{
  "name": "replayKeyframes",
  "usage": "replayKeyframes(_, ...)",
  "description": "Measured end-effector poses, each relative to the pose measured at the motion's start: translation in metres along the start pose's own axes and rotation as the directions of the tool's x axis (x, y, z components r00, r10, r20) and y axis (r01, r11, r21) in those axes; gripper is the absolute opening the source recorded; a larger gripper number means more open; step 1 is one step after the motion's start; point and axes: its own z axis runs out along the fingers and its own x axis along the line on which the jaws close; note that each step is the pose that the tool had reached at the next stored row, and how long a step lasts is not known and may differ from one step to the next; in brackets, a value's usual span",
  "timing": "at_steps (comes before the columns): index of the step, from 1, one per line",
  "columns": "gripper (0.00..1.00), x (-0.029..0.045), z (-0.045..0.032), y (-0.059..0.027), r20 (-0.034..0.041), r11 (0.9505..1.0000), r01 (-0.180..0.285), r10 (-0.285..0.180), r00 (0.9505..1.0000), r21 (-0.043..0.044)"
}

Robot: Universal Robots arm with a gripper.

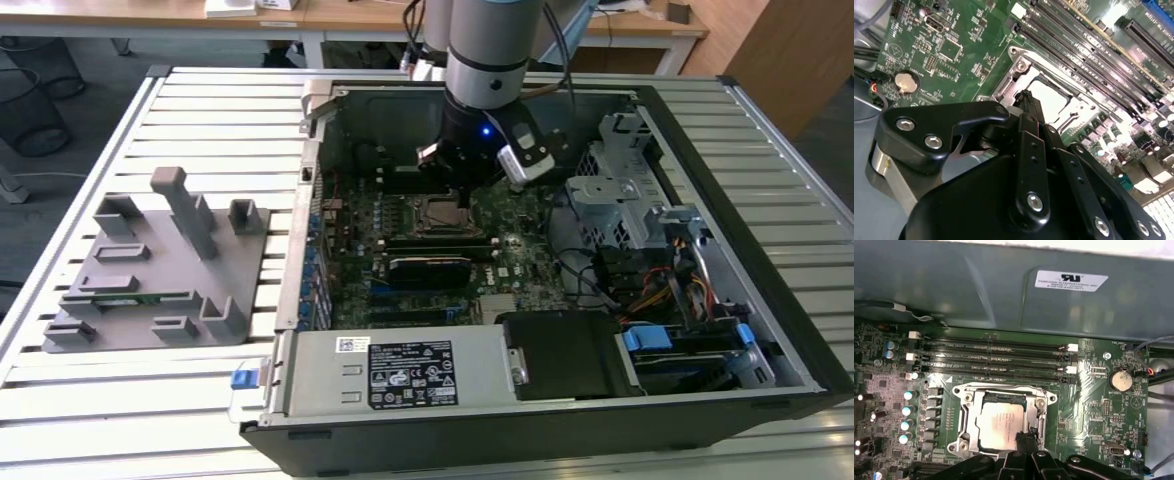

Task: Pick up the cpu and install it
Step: 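Install the second cpu locking lever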

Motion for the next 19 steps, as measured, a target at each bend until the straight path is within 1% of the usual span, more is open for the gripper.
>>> replayKeyframes(10, 0.11, 0.0008, -0.0009, -0.0129, 0.0000, 1.0000, 0.000, 0.000, 1.0000, 0.0002)
replayKeyframes(19, 0.11, 0.0013, -0.0015, -0.0220, 0.0000, 1.0000, 0.000, 0.000, 1.0000, 0.0002)
